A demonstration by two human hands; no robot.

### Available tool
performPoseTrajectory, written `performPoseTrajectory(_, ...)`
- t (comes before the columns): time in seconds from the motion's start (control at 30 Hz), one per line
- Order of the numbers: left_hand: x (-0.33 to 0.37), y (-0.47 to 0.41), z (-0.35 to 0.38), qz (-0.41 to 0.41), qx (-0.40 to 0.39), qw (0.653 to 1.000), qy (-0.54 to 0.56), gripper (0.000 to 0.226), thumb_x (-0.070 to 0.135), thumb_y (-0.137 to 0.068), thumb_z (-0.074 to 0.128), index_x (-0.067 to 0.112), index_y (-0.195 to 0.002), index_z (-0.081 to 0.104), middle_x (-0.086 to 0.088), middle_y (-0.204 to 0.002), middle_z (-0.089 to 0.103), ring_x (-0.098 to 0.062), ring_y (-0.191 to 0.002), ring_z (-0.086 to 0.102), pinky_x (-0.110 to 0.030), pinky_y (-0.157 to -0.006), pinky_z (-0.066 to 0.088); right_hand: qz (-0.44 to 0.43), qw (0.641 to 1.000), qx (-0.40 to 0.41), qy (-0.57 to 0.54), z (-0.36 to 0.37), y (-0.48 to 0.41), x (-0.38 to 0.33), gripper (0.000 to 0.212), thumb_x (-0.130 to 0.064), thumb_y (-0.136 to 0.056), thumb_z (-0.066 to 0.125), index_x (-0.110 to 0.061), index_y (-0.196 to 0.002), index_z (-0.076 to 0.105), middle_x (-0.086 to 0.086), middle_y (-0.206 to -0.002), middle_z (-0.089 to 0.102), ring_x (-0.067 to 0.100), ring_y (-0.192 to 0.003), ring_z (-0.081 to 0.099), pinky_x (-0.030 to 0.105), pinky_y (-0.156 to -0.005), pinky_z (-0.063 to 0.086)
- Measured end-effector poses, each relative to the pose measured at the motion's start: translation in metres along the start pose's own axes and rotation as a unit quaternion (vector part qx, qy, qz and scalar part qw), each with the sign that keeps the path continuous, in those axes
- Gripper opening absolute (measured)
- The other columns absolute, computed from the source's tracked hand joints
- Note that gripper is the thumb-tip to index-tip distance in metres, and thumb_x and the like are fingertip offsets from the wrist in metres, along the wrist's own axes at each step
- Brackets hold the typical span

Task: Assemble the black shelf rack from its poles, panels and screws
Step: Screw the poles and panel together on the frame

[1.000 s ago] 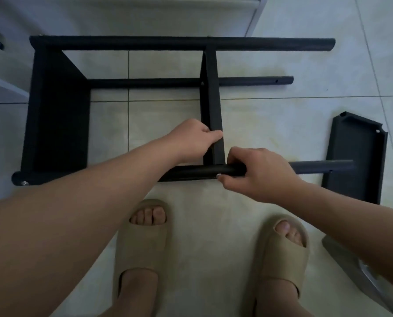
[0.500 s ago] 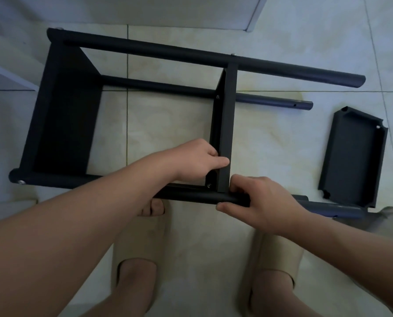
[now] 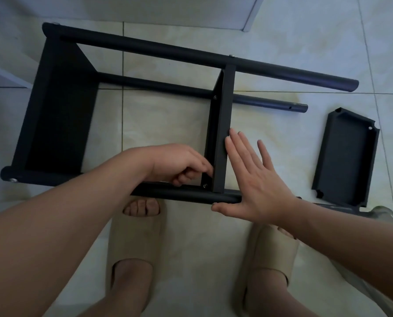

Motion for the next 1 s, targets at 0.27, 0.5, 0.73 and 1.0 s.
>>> performPoseTrajectory(0.27,-0.016,-0.013,-0.022,-0.031,0.078,0.996,0.000,0.043,-0.013,-0.089,0.032,0.006,-0.102,0.069,-0.004,-0.074,0.058,-0.012,-0.059,0.052,-0.021,-0.053,0.040,-0.021,0.999,0.025,0.026,0.002,0.000,-0.001,0.115,-0.085,-0.085,0.036,-0.007,-0.163,0.003,0.008,-0.171,-0.005,0.024,-0.158,-0.003,0.062,-0.123,0.013)
performPoseTrajectory(0.5,-0.016,-0.020,-0.021,-0.006,0.039,0.999,0.020,0.036,-0.014,-0.098,0.040,0.008,-0.112,0.066,-0.008,-0.109,0.074,-0.012,-0.101,0.073,-0.029,-0.091,0.058,-0.037,0.998,0.047,0.034,0.003,0.000,-0.001,0.114,-0.082,-0.085,0.041,-0.006,-0.162,0.006,0.010,-0.171,-0.002,0.024,-0.158,0.001,0.061,-0.124,0.011)
performPoseTrajectory(0.73,-0.009,-0.017,-0.026,0.063,0.053,0.996,0.019,0.014,0.005,-0.104,0.050,0.011,-0.111,0.060,-0.007,-0.102,0.077,-0.016,-0.094,0.075,-0.022,-0.076,0.060,-0.048,0.998,0.051,0.010,0.004,-0.001,-0.001,0.111,-0.079,-0.087,0.044,-0.005,-0.162,0.009,0.010,-0.171,0.000,0.023,-0.158,0.003,0.058,-0.124,0.015)
performPoseTrajectory(1.0,-0.002,-0.018,-0.033,0.111,0.093,0.989,-0.002,0.012,0.006,-0.095,0.065,0.014,-0.102,0.070,-0.004,-0.088,0.078,-0.017,-0.084,0.076,-0.022,-0.076,0.059,-0.044,0.997,0.059,-0.007,0.004,0.000,0.000,0.111,-0.078,-0.085,0.047,-0.006,-0.162,0.012,0.008,-0.171,0.001,0.022,-0.158,0.008,0.058,-0.123,0.021)
Point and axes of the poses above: each hand's wrist, its own y-axis away from the middle knuckle, its own z-axis out of the palm, x = y × z, the point moved 5 cm from there along -y, towards the middle knuckle
